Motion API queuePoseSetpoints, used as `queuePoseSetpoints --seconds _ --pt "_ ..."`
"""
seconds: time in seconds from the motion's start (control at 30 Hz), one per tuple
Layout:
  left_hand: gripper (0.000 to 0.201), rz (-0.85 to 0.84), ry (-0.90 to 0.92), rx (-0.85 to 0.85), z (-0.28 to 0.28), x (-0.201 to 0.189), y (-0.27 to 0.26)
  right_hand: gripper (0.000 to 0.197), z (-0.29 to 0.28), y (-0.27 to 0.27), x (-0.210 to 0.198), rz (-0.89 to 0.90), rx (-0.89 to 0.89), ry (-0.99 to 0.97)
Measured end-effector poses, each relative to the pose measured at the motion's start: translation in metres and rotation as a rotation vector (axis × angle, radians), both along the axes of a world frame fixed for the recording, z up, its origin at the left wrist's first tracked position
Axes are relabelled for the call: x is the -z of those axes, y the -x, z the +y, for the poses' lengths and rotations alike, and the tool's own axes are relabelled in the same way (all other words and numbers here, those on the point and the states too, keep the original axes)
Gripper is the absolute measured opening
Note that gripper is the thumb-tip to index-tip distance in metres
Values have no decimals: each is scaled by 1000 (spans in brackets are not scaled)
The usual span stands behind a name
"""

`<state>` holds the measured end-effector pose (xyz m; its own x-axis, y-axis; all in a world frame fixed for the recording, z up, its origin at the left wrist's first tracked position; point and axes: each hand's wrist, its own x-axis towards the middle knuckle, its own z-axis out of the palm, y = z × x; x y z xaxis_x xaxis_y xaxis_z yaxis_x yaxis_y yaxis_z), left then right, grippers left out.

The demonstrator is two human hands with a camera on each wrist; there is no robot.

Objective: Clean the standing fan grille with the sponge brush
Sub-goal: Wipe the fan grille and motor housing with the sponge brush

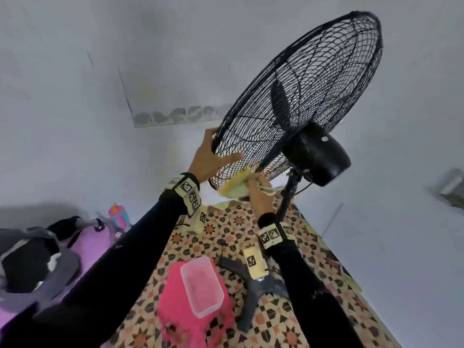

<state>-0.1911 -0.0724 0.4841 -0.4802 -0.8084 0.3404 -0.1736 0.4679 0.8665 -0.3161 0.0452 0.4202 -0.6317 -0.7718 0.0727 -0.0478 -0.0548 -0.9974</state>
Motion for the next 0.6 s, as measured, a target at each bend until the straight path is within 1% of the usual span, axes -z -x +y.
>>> queuePoseSetpoints --seconds 0.03,0.07,0.17,0.2,0.23,0.3,0.33,0.4,0.43,0.47,0.5,0.53,0.57,0.6 --pt "90 -24 7 41 -6 2 -4 12 4 -8 2 -27 -22 -43" --pt "88 -38 8 82 -12 4 -8 13 5 -13 6 -78 25 -48" --pt "83 -48 18 177 -27 9 -20 14 -9 -15 14 -310 365 80" --pt "80 -43 6 210 -33 10 -24 16 -15 -21 15 -328 441 94" --pt "77 -43 -4 232 -38 10 -29 20 -22 -32 18 -307 486 108" --pt "71 -55 2 250 -44 5 -31 25 -27 -58 23 -199 481 117" --pt "71 -64 8 265 -48 3 -33 25 -28 -74 25 -147 465 100" --pt "75 -97 25 293 -54 -3 -31 21 -29 -98 28 -51 424 98" --pt "80 -120 40 304 -56 -4 -30 19 -29 -103 30 -71 445 92" --pt "84 -135 59 312 -56 -6 -28 18 -29 -106 30 -137 495 103" --pt "87 -149 71 312 -57 -6 -26 19 -31 -108 31 -218 578 142" --pt "89 -159 80 312 -59 -6 -26 20 -35 -111 33 -262 669 203" --pt "90 -165 86 312 -60 -5 -26 20 -41 -117 34 -250 735 248" --pt "90 -171 89 312 -62 -4 -27 21 -47 -127 35 -194 768 271"
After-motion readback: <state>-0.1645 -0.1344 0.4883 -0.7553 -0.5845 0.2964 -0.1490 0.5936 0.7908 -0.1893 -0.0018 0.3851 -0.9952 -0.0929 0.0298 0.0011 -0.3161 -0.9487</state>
